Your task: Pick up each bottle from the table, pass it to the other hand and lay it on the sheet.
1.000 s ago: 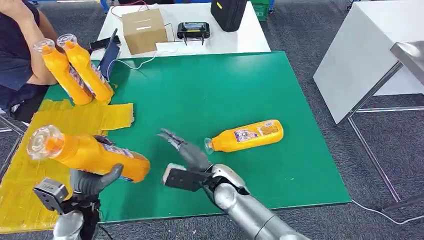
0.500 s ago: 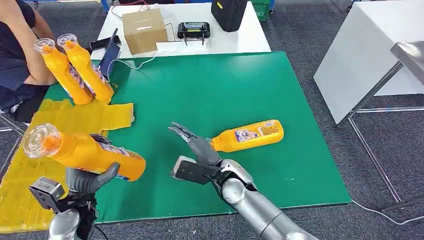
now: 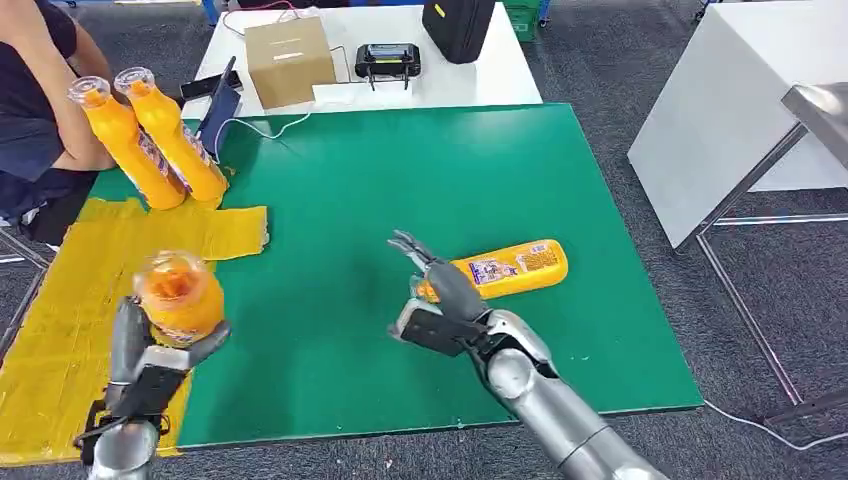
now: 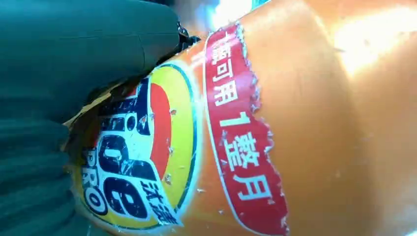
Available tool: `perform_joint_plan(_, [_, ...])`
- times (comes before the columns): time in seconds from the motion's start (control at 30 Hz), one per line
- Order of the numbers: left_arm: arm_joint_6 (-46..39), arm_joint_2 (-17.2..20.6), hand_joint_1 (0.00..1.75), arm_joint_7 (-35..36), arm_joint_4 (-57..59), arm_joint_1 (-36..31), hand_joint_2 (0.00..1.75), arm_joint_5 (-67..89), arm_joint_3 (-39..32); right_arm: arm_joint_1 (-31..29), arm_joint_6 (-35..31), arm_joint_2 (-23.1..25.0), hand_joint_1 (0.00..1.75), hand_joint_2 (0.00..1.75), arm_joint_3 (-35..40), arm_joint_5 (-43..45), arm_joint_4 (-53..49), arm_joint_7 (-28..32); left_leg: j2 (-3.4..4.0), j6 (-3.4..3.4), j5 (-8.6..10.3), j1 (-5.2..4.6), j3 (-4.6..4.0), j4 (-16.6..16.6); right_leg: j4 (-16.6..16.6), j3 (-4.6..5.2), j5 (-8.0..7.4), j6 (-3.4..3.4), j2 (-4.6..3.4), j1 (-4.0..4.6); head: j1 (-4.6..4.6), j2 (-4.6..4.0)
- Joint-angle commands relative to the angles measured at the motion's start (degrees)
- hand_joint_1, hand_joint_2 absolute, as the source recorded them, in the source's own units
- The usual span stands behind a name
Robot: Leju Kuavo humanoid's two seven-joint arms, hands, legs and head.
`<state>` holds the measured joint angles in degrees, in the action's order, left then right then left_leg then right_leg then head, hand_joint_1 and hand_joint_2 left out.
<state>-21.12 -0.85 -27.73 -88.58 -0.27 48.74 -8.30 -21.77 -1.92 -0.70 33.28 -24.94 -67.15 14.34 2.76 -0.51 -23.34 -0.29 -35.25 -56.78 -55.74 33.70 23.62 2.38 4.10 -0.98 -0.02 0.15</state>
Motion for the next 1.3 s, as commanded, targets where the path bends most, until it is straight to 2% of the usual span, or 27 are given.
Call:
perform_joint_plan(0.03, [-15.7, 9.7, 1.75, 32.3, 17.1, -1.7, 1.75, 41.3, 17.0, 14.9, 1.8, -16.5, 0.00, 1.75, -13.0, -2.8, -18.0, 1.6, -0.64, 0.02, -0.02, 0.03, 0.33, 0.2, 0.2, -0.52, 0.17, -0.04, 0.22, -0.04, -0.02, 0.00])
perform_joint_plan(0.07, [-15.2, 9.9, 1.75, 33.4, 17.9, -2.2, 1.75, 41.3, 18.4, 16.5, 1.8, -16.3, 0.00, 1.75, -14.0, -3.0, -18.7, 1.9, -1.25, 0.02, -0.01, 0.08, 0.52, 0.2, 0.3, -0.87, 0.31, -0.06, 0.65, -0.03, -0.04, 0.00])
perform_joint_plan(0.1, [-14.9, 9.7, 1.75, 33.4, 18.2, -2.4, 1.75, 41.3, 18.4, 16.8, 1.8, -16.1, 0.00, 1.75, -14.1, -3.0, -18.8, 1.9, -0.93, 0.01, 0.04, -0.01, 0.32, 0.2, 0.2, -0.46, 0.21, -0.03, 0.54, -0.09, 0.00, 0.00])
perform_joint_plan(0.13, [-13.7, 9.6, 1.75, 32.8, 18.8, -3.1, 1.75, 41.3, 18.2, 17.6, 1.7, -15.3, 0.00, 1.75, -14.3, -3.3, -19.1, 2.0, -1.19, 0.01, -0.02, 0.04, 0.38, 0.1, 0.2, -0.67, 0.29, -0.02, 0.69, -0.06, 0.02, 0.00])
perform_joint_plan(0.17, [-13.1, 10.1, 1.75, 32.2, 18.2, -3.1, 1.75, 41.3, 17.9, 18.2, 1.7, -14.8, 0.00, 1.75, -14.6, -3.9, -19.3, 2.0, -0.78, -0.01, -0.05, 0.03, 0.10, 0.0, 0.1, -0.32, 0.17, -0.03, 0.48, -0.03, 0.02, 0.00])
perform_joint_plan(0.2, [-13.0, 11.0, 1.75, 32.4, 17.3, -2.9, 1.75, 41.3, 18.0, 18.8, 1.3, -14.2, 0.00, 1.75, -14.7, -4.5, -19.6, 2.3, -0.90, 0.01, -0.13, 0.08, 0.20, 0.0, 0.1, -0.49, 0.24, -0.07, 0.38, 0.00, -0.02, 0.00])
perform_joint_plan(0.3, [-10.0, 11.1, 1.75, 28.0, 13.4, -1.8, 1.75, 41.3, 13.9, 18.3, 1.1, -13.0, 0.00, 1.75, -15.7, -4.8, -18.8, 2.4, -0.55, 0.06, -0.26, 0.12, 0.23, 0.0, 0.1, -0.44, 0.22, -0.12, -0.03, 0.03, 0.00, 0.00])
perform_joint_plan(0.43, [-7.7, 11.5, 1.75, 24.9, 10.1, 0.0, 1.75, 41.3, 10.8, 18.4, 1.2, -12.3, 0.00, 1.75, -16.0, -5.3, -18.5, 3.0, -0.36, 0.08, -0.22, 0.10, 0.10, -0.1, 0.0, -0.20, 0.15, -0.11, -0.16, 0.06, -0.02, 0.00])
perform_joint_plan(0.53, [-5.8, 11.5, 1.75, 23.2, 9.0, 0.5, 1.75, 41.3, 10.0, 19.2, 0.9, -12.1, 0.00, 1.75, -16.1, -6.0, -18.9, 3.4, -0.35, 0.05, -0.15, 0.10, 0.03, 0.0, 0.1, -0.14, 0.11, -0.05, -0.03, 0.08, 0.00, 0.00])
perform_joint_plan(0.63, [-2.9, 14.5, 1.75, 25.1, 8.5, 0.9, 1.75, 41.3, 13.2, 21.0, 0.5, -12.1, 0.00, 1.75, -16.8, -6.5, -19.5, 3.8, -0.38, 0.06, -0.20, 0.15, 0.10, 0.0, 0.1, -0.23, 0.16, -0.08, -0.10, 0.08, -0.02, 0.00])
perform_joint_plan(0.67, [-2.2, 15.6, 1.75, 26.0, 8.9, 0.5, 1.75, 41.3, 14.2, 21.1, 0.5, -12.1, 0.00, 1.75, -16.9, -6.6, -19.3, 3.8, -0.36, 0.03, -0.13, 0.12, 0.02, 0.0, 0.1, -0.15, 0.11, -0.04, 0.03, 0.07, 0.02, 0.00])
perform_joint_plan(0.8, [2.6, 15.6, 1.75, 24.6, 14.7, -4.2, 1.75, 41.3, 12.3, 19.2, 1.2, -11.8, 0.00, 1.75, -17.0, -7.0, -16.2, 4.4, -0.50, 0.07, -0.20, 0.17, 0.20, 0.0, 0.1, -0.36, 0.19, -0.11, -0.08, 0.08, 0.02, 0.00])
perform_joint_plan(0.87, [2.9, 15.6, 1.75, 24.7, 16.2, -5.5, 1.75, 41.3, 12.2, 18.8, 1.3, -11.6, 0.00, 1.75, -16.9, -7.1, -15.6, 4.4, -0.42, 0.03, -0.05, 0.07, -0.02, 0.0, 0.1, -0.09, 0.06, -0.05, 0.12, 0.03, -0.02, 0.00])
perform_joint_plan(1.03, [6.9, 17.2, 1.75, 25.2, 21.7, -8.0, 1.75, 40.8, 12.2, 18.4, 1.4, -11.4, 0.00, 1.75, -16.2, -8.1, -14.7, 4.5, -0.45, 0.06, -0.12, 0.13, 0.19, 0.0, 0.1, -0.32, 0.11, -0.10, -0.09, 0.05, -0.02, 0.00])
perform_joint_plan(1.07, [7.2, 17.6, 0.00, 25.1, 23.0, -8.4, 1.75, 40.7, 12.0, 18.6, 1.4, -11.3, 0.00, 1.75, -16.1, -8.3, -14.8, 4.5, -0.39, 0.05, -0.10, 0.11, 0.14, 0.0, 0.1, -0.27, 0.09, -0.08, -0.05, 0.05, 0.00, 0.00])
perform_joint_plan(1.2, [10.1, 20.1, 0.00, 24.6, 30.8, -12.4, 1.75, 41.0, 13.1, 18.7, 1.3, -11.6, 0.00, 1.75, -16.9, -8.3, -14.6, 4.5, -0.42, 0.06, -0.08, 0.12, 0.15, 0.1, 0.1, -0.27, 0.10, -0.10, -0.02, 0.06, 0.02, 0.00])
perform_joint_plan(1.3, [10.2, 20.3, 0.00, 24.5, 30.9, -12.7, 1.75, 41.1, 13.1, 18.8, 1.4, -11.8, 0.00, 1.75, -17.2, -8.1, -14.5, 4.6, -0.41, 0.04, -0.04, 0.07, 0.13, 0.1, 0.1, -0.26, 0.06, -0.06, 0.08, 0.02, -0.02, 0.00])
